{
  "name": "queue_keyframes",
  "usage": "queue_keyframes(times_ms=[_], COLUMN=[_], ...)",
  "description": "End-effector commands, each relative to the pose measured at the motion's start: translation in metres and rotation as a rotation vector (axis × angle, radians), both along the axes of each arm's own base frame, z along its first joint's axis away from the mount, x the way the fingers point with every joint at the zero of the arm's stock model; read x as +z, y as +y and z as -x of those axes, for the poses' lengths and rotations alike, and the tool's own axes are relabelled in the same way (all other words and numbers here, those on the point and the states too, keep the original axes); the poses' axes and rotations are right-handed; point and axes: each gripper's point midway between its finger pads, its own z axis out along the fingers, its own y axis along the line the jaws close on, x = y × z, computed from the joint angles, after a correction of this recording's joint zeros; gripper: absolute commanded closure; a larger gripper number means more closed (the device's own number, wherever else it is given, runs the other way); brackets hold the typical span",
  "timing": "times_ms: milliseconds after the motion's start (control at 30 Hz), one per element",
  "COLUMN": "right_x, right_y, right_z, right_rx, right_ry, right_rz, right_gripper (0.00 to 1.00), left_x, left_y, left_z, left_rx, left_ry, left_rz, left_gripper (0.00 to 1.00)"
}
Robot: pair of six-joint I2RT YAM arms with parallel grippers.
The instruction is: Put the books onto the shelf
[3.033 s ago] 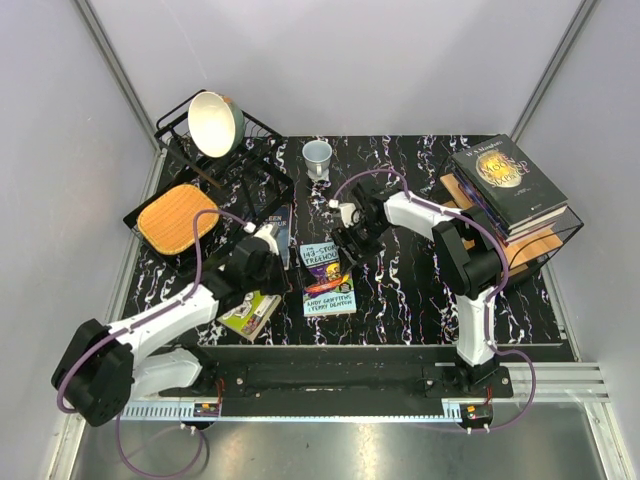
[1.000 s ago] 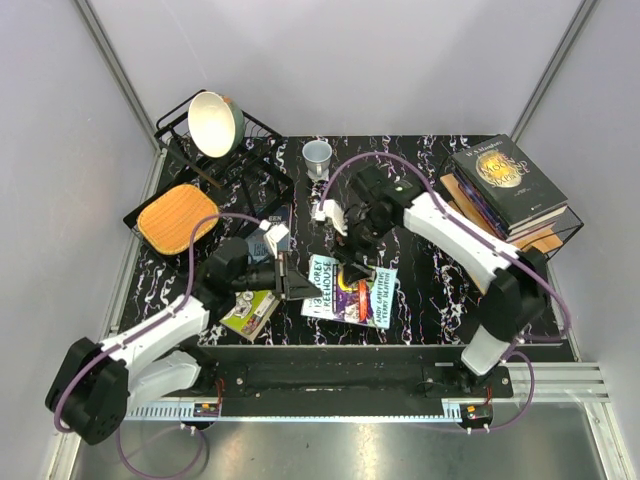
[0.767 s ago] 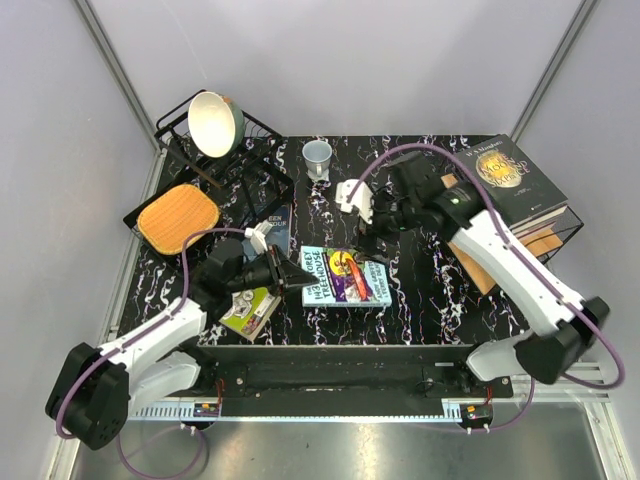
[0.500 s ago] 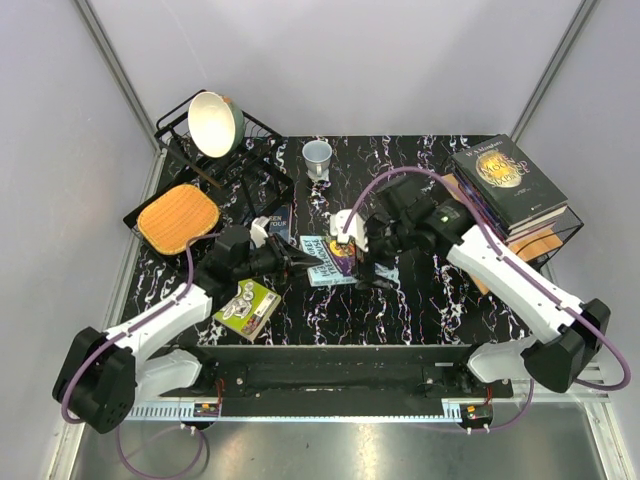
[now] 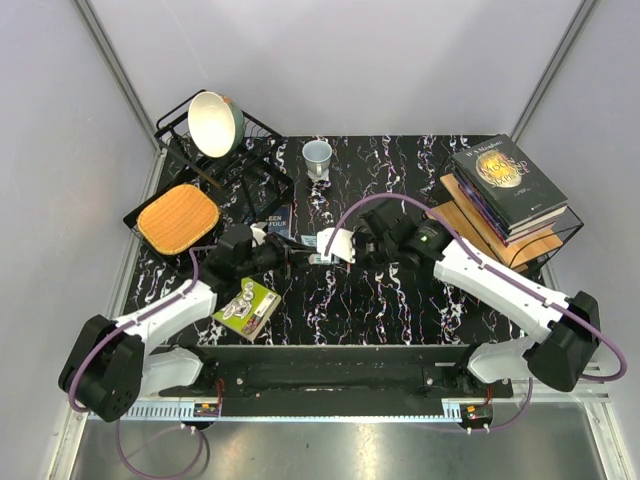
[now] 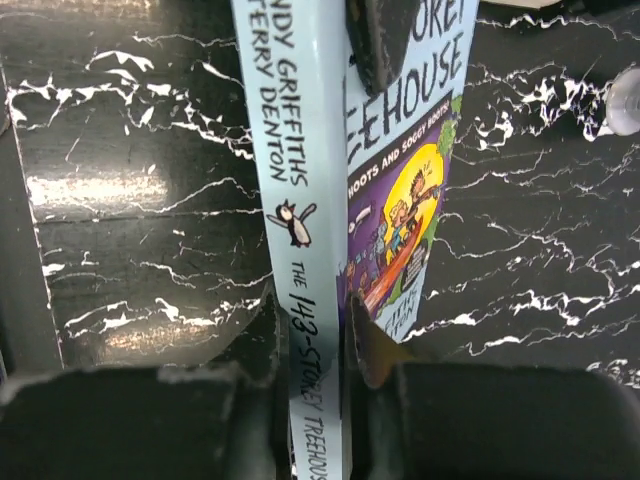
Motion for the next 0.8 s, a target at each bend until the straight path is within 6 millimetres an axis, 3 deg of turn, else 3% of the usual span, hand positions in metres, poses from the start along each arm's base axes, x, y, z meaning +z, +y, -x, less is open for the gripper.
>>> queue_keyframes(times_ms=[0,100,133,200,233,300,333,433,567,767], right_x=[0.031,0.035,0.034,0.028,0.026,0.021,0.021,0.013,0.006,0.006], right_y=[-0.009,-0.042,-0.051,-0.078,-0.086,-0.107,-0.116,-0.148,-0.183,-0.215], right_z=[-0.019,-0.03,-0.03,-0.029,-0.028,-0.029,-0.033,-0.046,-0.066,-0.091], right_rx=[-0.136,-0.224,-0.234,-0.293,-0.309,-0.373,-0.417,-0.549,-0.701,-0.832], right_ry=[-0.055,-0.044,-0.043,-0.03,-0.032,-0.041,-0.053,-0.088,-0.174,-0.273], right_rz=[-0.07,-0.054,-0.033,0.021,0.043,0.089,0.108,0.204,0.293,0.343], right_gripper=[1.0,1.0,1.0,1.0,1.0,1.0,1.0,1.0,1.0,1.0], left_x=[0.054,0.039,0.034,0.039,0.031,0.037,0.022,0.014,0.006,0.001], left_y=[0.004,0.03,0.044,0.062,0.073,0.084,0.09,0.1,0.1,0.098], left_z=[0.009,0.009,0.004,0.012,0.009,0.013,0.016,0.019,0.023,0.024], left_rx=[-0.024,0.026,0.071,0.092,0.113,0.109,0.094,0.06,0.044,0.045], left_ry=[-0.233,-0.339,-0.353,-0.509,-0.511,-0.639,-0.591,-0.632,-0.625,-0.627], left_rz=[0.101,0.031,-0.002,-0.049,-0.102,-0.215,-0.284,-0.419,-0.426,-0.407], left_gripper=[0.62,0.31,0.13,0.07,0.02,0.01,0.01,0.01,0.01,0.01])
